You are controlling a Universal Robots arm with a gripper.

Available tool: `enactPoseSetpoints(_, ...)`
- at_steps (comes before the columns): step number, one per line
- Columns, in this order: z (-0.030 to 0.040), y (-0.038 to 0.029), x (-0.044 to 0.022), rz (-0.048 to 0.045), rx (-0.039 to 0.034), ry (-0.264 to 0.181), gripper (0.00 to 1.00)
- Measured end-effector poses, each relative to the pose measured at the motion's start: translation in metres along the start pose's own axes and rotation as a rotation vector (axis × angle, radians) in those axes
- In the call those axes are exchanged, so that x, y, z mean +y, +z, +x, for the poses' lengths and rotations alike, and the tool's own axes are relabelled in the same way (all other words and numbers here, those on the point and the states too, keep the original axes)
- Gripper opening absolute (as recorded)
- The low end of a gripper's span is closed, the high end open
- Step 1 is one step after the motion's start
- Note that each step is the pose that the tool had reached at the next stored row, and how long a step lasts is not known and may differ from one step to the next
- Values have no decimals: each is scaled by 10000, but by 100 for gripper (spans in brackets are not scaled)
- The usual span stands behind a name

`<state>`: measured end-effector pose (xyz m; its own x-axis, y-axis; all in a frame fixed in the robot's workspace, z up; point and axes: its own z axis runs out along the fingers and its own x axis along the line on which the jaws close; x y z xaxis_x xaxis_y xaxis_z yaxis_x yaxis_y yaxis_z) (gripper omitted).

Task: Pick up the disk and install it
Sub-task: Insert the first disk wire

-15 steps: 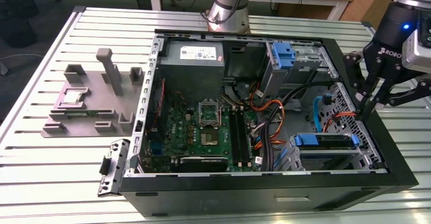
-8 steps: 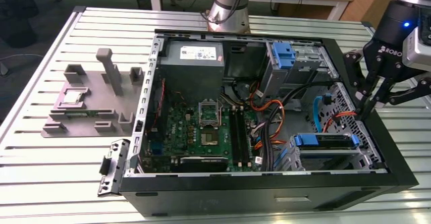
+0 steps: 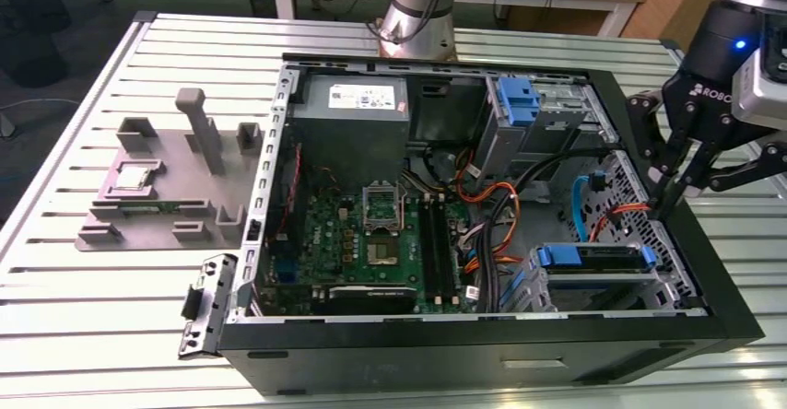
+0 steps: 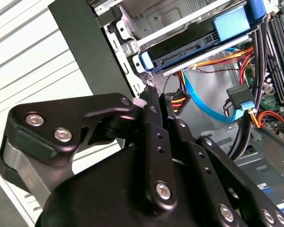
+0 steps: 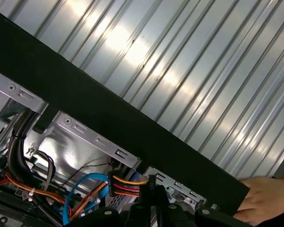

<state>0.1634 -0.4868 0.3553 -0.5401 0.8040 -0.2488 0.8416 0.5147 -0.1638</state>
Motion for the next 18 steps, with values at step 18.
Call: enactPoseSetpoints(18,128,31,-182,-873,-552,501,17)
